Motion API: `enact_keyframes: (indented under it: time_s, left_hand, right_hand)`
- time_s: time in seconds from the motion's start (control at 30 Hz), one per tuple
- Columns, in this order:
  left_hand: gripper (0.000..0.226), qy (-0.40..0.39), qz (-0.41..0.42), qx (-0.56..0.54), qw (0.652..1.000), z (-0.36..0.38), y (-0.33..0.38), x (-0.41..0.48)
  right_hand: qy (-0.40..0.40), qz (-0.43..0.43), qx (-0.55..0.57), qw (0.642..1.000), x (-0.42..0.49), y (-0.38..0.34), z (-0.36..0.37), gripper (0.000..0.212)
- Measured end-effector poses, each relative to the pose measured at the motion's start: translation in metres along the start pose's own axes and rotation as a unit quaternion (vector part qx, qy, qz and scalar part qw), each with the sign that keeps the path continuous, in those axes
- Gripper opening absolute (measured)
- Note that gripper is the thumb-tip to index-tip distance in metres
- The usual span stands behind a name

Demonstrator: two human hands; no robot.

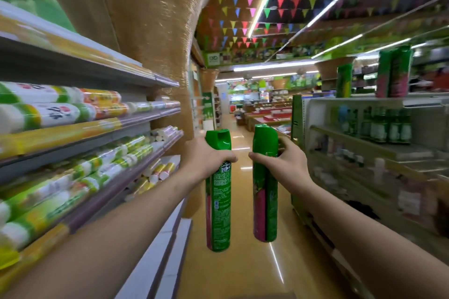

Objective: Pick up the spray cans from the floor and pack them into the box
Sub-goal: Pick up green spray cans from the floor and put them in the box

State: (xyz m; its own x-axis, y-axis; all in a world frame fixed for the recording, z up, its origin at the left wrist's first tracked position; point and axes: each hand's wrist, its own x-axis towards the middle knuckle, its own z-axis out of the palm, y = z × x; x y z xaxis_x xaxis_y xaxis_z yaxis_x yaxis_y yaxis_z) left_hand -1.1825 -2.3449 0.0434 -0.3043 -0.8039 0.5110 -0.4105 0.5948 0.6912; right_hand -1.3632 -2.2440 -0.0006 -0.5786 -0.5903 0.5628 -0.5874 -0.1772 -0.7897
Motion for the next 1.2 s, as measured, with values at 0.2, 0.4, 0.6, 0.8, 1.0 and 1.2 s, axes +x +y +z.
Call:
enact_keyframes:
  time_s: [0.2, 0.4, 0.6, 0.8, 1.0, 1.2]
  left_hand:
    - [0.054, -0.054, -0.015, -0.004, 0.998, 0.067, -0.069, 0.053]
    - [0.057, -0.104, -0.071, 0.009, 0.992, 0.164, -0.158, 0.084]
    - [0.066, -0.16, -0.183, 0.007, 0.97, 0.266, -0.244, 0.096]
    - [0.095, -0.21, -0.25, -0.012, 0.945, 0.335, -0.34, 0.083]
    - [0.083, -0.253, -0.281, -0.009, 0.926, 0.401, -0.449, 0.056]
    - [0.078, -0.268, -0.308, -0.022, 0.913, 0.482, -0.567, 0.023]
  right_hand:
    - [0.018, 0.054, -0.02, 0.998, 0.033, 0.065, 0.041, 0.062]
    - [-0.022, 0.099, -0.064, 0.993, 0.055, 0.174, 0.083, 0.07]
    - [-0.099, 0.148, -0.09, 0.98, 0.065, 0.292, 0.124, 0.079]
    - [-0.165, 0.236, -0.092, 0.953, 0.064, 0.398, 0.174, 0.073]
    - [-0.21, 0.325, -0.094, 0.917, 0.036, 0.508, 0.238, 0.077]
    - [-0.194, 0.387, -0.114, 0.894, -0.022, 0.621, 0.311, 0.065]
